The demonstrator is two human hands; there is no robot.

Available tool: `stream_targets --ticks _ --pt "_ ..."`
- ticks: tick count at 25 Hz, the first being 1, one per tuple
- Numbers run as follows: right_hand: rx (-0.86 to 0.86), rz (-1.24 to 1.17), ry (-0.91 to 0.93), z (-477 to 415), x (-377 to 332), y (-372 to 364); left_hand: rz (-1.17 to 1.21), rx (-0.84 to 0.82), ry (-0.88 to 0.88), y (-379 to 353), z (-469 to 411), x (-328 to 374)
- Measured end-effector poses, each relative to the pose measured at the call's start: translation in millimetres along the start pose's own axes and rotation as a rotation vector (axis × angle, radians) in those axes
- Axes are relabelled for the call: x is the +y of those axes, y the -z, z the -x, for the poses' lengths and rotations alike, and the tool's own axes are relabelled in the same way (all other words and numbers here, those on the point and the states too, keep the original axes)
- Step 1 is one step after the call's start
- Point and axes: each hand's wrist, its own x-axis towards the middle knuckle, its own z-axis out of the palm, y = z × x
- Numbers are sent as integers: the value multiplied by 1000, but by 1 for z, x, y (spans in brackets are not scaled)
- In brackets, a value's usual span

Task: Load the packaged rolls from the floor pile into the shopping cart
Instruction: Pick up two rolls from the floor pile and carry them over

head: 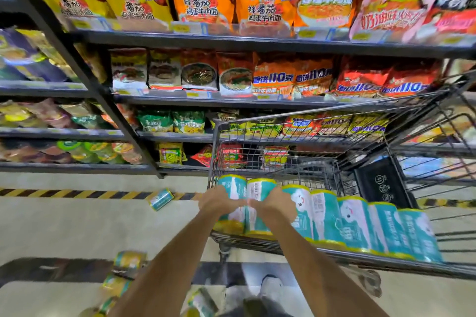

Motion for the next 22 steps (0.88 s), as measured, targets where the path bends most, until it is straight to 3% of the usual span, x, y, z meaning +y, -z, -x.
stream_targets --ticks 3,7,12,16,22 --pt "43 144 80 4 1 0 -56 3 -68 -7 -2 -6" --pt "87 574 277 5 -4 18 -167 69 -148 -2 6 -5" --pt "205 657 544 4 -24 43 -211 306 -209 20 23 -5" --pt "184 672 792 10 -38 48 -162 425 -64 37 45 -20" --pt "201 768 1329 64 -54 33 15 547 293 7 133 -68"
